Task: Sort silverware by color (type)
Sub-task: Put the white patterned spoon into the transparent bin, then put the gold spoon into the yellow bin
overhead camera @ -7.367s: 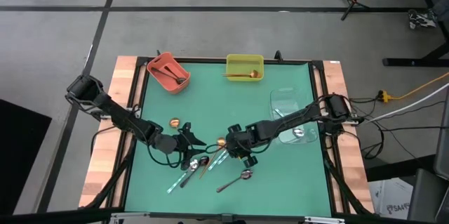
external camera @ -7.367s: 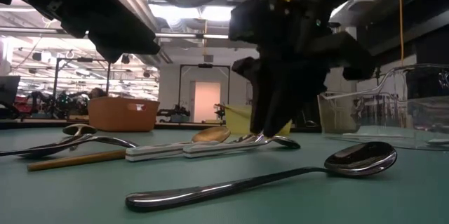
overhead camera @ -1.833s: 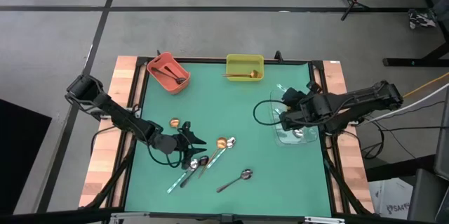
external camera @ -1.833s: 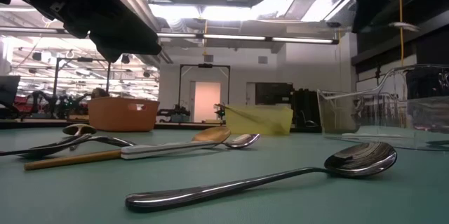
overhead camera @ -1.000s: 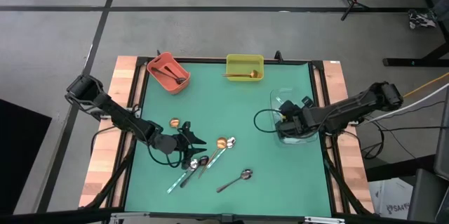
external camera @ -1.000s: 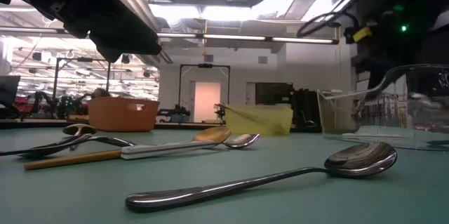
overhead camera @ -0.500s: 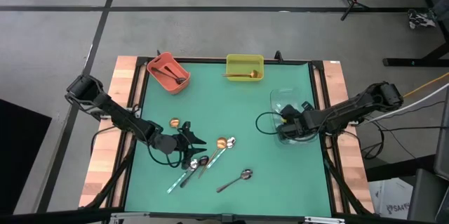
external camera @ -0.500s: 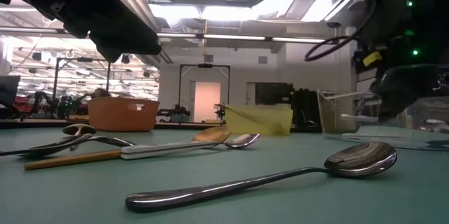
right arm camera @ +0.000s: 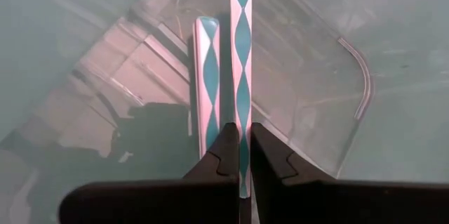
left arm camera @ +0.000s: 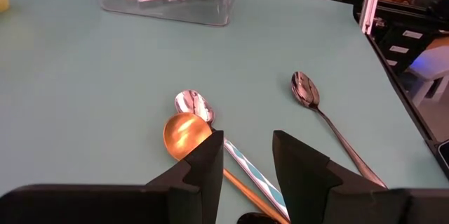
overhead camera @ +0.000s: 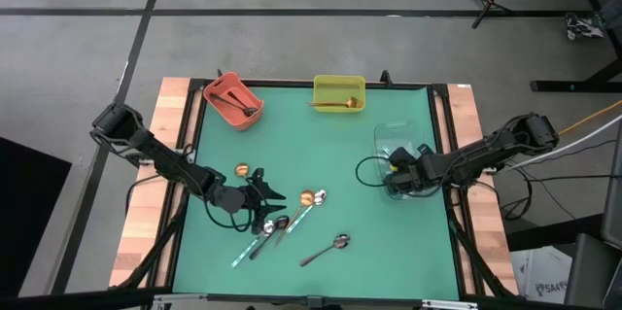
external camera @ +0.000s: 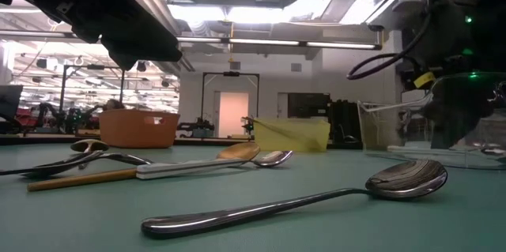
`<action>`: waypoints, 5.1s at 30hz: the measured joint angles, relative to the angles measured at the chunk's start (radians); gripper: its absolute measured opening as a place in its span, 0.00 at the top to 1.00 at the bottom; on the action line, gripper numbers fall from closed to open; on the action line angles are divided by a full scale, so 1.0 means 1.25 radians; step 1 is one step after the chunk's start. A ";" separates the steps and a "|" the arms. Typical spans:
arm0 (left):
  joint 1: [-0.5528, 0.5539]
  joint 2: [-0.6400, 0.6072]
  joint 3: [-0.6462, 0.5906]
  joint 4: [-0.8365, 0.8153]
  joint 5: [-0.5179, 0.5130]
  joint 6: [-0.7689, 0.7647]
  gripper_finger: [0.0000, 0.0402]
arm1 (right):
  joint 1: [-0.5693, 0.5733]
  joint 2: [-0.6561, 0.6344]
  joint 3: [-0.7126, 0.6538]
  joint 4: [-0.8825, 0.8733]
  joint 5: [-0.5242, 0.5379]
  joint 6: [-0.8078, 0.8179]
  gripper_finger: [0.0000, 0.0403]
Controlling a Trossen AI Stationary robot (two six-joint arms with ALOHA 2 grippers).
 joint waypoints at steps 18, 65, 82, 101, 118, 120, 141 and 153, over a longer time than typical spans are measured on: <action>0.000 0.000 0.000 0.000 0.000 0.000 0.71 | 0.000 0.000 0.000 0.003 0.000 -0.001 0.99; 0.000 -0.002 0.000 0.023 -0.018 -0.002 0.71 | 0.000 0.001 0.131 -0.195 -0.020 -0.007 0.77; 0.000 -0.190 0.000 -0.111 -0.107 -0.029 0.75 | 0.000 0.001 0.331 -0.336 -0.020 -0.045 0.77; -0.001 -0.254 0.000 -0.697 0.070 -0.582 0.78 | 0.000 0.000 0.398 -0.225 -0.020 -0.136 0.77; 0.000 -0.254 0.000 -0.814 0.038 -0.968 0.78 | 0.000 0.000 0.398 0.011 -0.020 -0.281 0.77; 0.000 -0.249 0.000 -0.811 0.038 -0.993 0.78 | 0.000 0.000 0.398 0.052 -0.020 -0.310 0.77; 0.000 -0.090 0.000 -0.697 0.043 -1.091 0.78 | 0.000 0.000 0.397 0.183 -0.020 -0.447 0.77; 0.002 -0.038 0.000 -0.653 0.035 -1.112 0.78 | 0.000 0.000 0.397 0.180 -0.020 -0.448 0.77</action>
